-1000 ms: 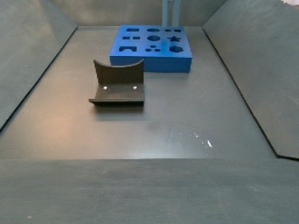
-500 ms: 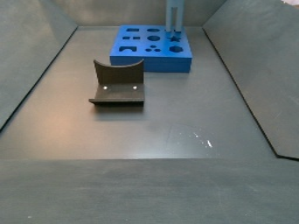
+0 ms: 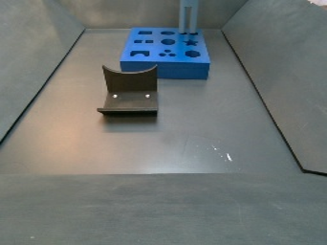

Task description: Insert the square-circle object.

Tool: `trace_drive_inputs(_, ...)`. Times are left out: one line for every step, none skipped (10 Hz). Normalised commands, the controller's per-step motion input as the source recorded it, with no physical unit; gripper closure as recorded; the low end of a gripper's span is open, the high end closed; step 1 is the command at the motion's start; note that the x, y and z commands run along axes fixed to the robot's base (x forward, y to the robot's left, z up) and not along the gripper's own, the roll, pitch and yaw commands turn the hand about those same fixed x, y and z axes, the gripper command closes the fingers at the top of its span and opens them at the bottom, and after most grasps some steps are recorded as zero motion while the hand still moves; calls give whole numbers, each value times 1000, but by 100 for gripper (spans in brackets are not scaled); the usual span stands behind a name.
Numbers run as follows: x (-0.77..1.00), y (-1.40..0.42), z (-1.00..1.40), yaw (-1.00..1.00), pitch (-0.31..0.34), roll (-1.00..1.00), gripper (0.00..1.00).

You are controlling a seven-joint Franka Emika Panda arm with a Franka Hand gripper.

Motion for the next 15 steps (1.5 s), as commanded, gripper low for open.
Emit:
trace_drive_inputs(-46, 154, -280, -43, 0, 90, 100)
trace_drive_inputs(-217, 174, -163, -40, -26, 40, 100)
trace_drive_inputs(-277, 191, -174, 0, -51, 0, 100)
trace_drive_inputs(-191, 186, -211, -9, -10, 0, 100)
trace_drive_inputs(-31, 160, -254, 0, 0, 0, 100)
trace_drive_inputs(0, 34, -323, 0, 0, 0, 100)
trace_drive_inputs(-23, 0, -314, 0, 0, 0, 100)
trace_drive_inputs(-26, 0, -291, 0, 0, -39, 100)
trace_drive_inputs(0, -11, -277, -14, 0, -63, 100)
trace_drive_inputs(37, -106, -303, -51, 7, -73, 100)
trace_drive_inputs(0, -80, -320, -34, 1, -51, 100)
trace_drive_inputs(-40, -71, -291, 0, 0, -106, 100)
trace_drive_inputs(0, -51, -300, 63, 0, -169, 100)
trace_drive_inputs(0, -14, -346, 80, 1, -116, 100)
trace_drive_inputs(0, -3, -346, 89, 0, -137, 100)
